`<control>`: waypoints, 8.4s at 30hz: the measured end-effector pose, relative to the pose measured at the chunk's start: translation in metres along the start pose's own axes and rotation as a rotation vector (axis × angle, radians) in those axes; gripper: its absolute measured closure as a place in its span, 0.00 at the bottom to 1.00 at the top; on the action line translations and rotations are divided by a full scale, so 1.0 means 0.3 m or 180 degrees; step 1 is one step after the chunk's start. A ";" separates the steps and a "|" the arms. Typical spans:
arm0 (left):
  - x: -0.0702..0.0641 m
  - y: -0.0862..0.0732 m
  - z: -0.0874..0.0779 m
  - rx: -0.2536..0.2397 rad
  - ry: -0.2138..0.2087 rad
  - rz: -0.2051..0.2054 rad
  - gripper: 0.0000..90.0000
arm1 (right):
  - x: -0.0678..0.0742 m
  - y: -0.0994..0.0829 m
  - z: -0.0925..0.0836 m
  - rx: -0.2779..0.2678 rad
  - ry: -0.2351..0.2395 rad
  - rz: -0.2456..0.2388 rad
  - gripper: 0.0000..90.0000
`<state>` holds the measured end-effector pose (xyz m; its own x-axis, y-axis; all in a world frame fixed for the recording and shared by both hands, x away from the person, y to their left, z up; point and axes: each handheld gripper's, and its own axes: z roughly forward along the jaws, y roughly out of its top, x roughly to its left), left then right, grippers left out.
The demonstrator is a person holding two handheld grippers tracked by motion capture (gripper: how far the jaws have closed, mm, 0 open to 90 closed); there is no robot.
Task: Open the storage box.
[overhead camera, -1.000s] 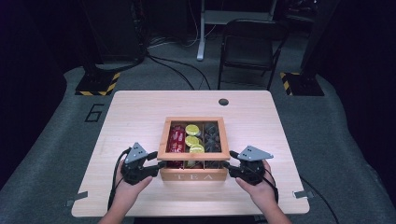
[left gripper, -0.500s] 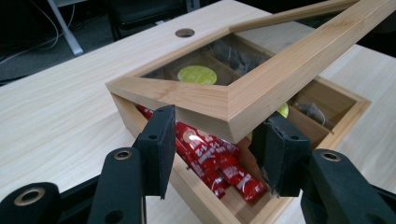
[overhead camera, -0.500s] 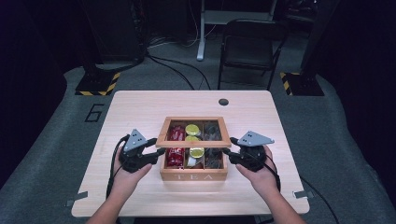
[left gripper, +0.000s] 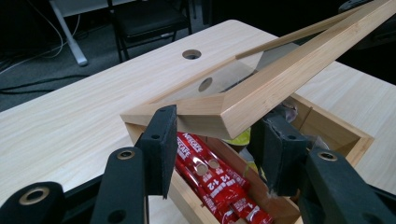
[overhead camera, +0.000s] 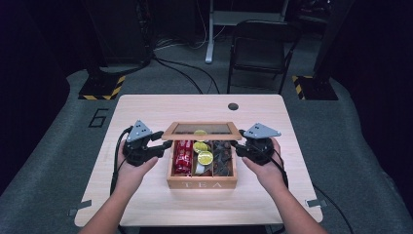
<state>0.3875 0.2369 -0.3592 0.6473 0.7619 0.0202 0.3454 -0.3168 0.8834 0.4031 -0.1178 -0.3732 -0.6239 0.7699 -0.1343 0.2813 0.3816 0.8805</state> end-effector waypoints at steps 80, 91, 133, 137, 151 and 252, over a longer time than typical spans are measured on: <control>0.185 0.146 0.194 -0.0169 0.0214 -0.0326 0.66 | -0.153 0.159 0.179 0.0051 -0.0231 0.0408 0.67; 0.201 0.166 0.210 -0.0150 0.0262 -0.0336 0.68 | -0.151 0.135 0.197 0.0045 -0.0253 0.0524 0.57; 0.259 0.199 0.275 -0.0154 0.0268 -0.0483 0.69 | -0.209 0.157 0.306 0.0238 -0.0285 0.0465 0.65; 0.260 0.195 0.287 -0.0138 0.0285 -0.0505 0.69 | -0.198 0.172 0.316 0.0296 -0.0386 0.0406 0.66; 0.275 0.186 0.321 -0.0095 0.0344 -0.0535 0.70 | -0.218 0.171 0.322 0.0237 -0.0400 0.0552 0.71; 0.300 0.112 0.300 -0.0021 0.0141 -0.0743 0.62 | -0.261 0.170 0.450 0.0364 -0.0647 0.0751 0.70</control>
<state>0.5186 0.2438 -0.3698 0.5200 0.8382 -0.1646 0.4777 -0.1256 0.8695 0.5648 -0.0894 -0.3792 -0.3767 0.9258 -0.0309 0.4879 0.2267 0.8430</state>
